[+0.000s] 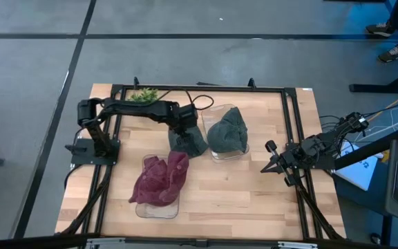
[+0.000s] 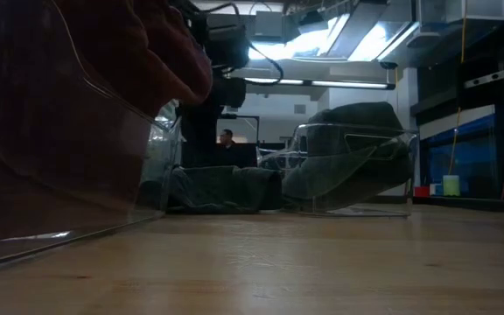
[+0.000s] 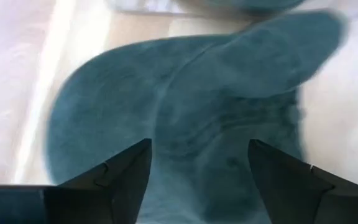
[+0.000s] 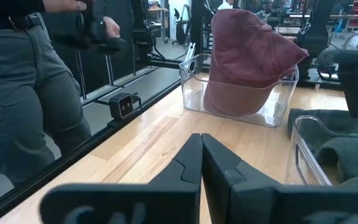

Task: Pick & Place hat
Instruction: Put the black cap into the right transparent bin

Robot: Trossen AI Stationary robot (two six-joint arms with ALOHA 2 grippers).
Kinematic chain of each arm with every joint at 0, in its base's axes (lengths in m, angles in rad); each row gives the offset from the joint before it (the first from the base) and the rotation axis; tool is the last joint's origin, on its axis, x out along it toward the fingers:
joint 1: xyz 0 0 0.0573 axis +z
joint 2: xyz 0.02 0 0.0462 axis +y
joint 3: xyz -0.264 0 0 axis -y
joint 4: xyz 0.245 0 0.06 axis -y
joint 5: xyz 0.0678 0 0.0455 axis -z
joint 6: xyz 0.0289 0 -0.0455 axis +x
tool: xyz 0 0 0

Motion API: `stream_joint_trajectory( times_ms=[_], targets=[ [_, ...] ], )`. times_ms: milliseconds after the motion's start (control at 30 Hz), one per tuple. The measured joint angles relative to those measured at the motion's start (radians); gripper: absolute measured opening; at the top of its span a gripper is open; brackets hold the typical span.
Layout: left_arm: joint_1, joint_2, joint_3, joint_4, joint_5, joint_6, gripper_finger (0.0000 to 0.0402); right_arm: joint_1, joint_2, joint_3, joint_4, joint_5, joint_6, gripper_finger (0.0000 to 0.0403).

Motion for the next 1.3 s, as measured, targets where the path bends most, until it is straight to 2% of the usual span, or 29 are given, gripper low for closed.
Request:
stream_joint_trajectory(
  times_ms=[100, 500, 633, 833, 1167, 1300],
  targets=[
    [0.001, 0.011, 0.000, 0.001, -0.042, 0.026, 0.0267, 0.000, 0.000, 0.000, 0.000, 0.000, 0.000, 0.0007],
    [0.013, 0.052, -0.013, 0.000, -0.048, 0.027, 0.0262, 0.000, 0.000, 0.000, 0.000, 0.000, 0.000, 0.0007],
    [0.013, 0.052, -0.029, -0.001, -0.054, 0.027, 0.0249, 0.000, 0.000, 0.000, 0.000, 0.000, 0.000, 0.0007],
    [0.013, 0.052, -0.041, -0.001, -0.061, 0.027, 0.0184, 0.000, 0.000, 0.000, 0.000, 0.000, 0.000, 0.0007],
    [0.013, 0.052, -0.041, 0.001, -0.054, 0.033, 0.0018, 0.000, 0.000, 0.000, 0.000, 0.000, 0.000, 0.0007],
    [0.013, 0.028, -0.042, 0.004, -0.074, 0.035, 0.0007, 0.000, 0.000, 0.000, 0.000, 0.000, 0.000, 0.0007]
  ],
)
